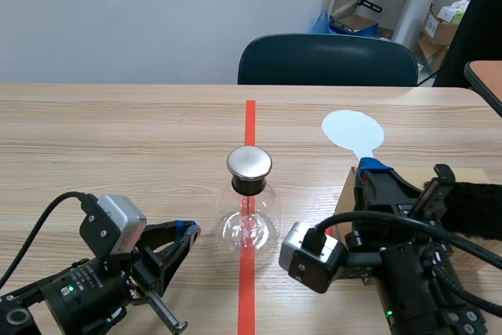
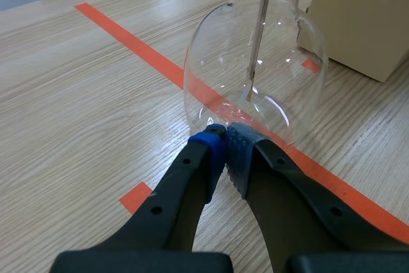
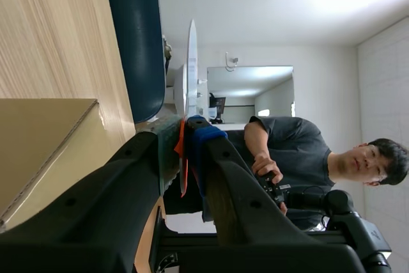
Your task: Do the electroscope experiment
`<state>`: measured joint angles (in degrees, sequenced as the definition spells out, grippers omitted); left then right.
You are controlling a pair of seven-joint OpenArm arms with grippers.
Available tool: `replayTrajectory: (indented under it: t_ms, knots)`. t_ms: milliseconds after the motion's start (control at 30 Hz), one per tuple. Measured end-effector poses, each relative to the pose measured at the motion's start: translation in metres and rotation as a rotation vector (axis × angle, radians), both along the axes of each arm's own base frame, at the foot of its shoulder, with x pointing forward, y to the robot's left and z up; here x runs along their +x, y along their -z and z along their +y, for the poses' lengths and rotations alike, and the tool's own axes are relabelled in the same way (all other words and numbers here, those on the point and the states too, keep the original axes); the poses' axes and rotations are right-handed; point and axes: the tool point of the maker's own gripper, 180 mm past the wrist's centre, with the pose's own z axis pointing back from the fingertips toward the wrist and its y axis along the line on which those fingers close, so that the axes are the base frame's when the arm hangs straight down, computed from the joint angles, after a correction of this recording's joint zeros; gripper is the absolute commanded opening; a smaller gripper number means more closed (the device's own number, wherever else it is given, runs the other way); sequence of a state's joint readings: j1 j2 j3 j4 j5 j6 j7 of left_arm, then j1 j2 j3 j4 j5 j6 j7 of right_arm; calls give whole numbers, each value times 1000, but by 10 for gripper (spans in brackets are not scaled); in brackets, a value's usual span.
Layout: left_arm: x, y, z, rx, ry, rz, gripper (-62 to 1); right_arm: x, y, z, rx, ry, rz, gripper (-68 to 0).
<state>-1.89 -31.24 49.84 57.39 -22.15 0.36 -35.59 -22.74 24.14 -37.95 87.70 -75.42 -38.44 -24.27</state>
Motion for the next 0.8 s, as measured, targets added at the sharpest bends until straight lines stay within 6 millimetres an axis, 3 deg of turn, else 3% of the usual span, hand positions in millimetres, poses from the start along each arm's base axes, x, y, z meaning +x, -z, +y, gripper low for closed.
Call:
replayTrajectory:
  t_ms: [100,233,433,633,700,800]
  knots:
    - [0,0,0,0,0,0,-578,-1,-11,0,38,-2,-55,-664]
    - [-2,1,1,1,7,8,-578,-4,-8,-2,23,0,-41,-664]
    - [-15,5,20,12,82,56,-578,-28,-1,-22,-29,23,10,-664]
    - [-48,-23,41,-78,173,29,-577,-56,-4,-38,-58,25,62,-663]
    - [-63,-32,45,-104,204,31,-537,-61,-6,-46,-80,28,68,-658]
    - [-84,-41,45,-137,259,56,-404,-68,-5,-57,-116,28,86,-658]
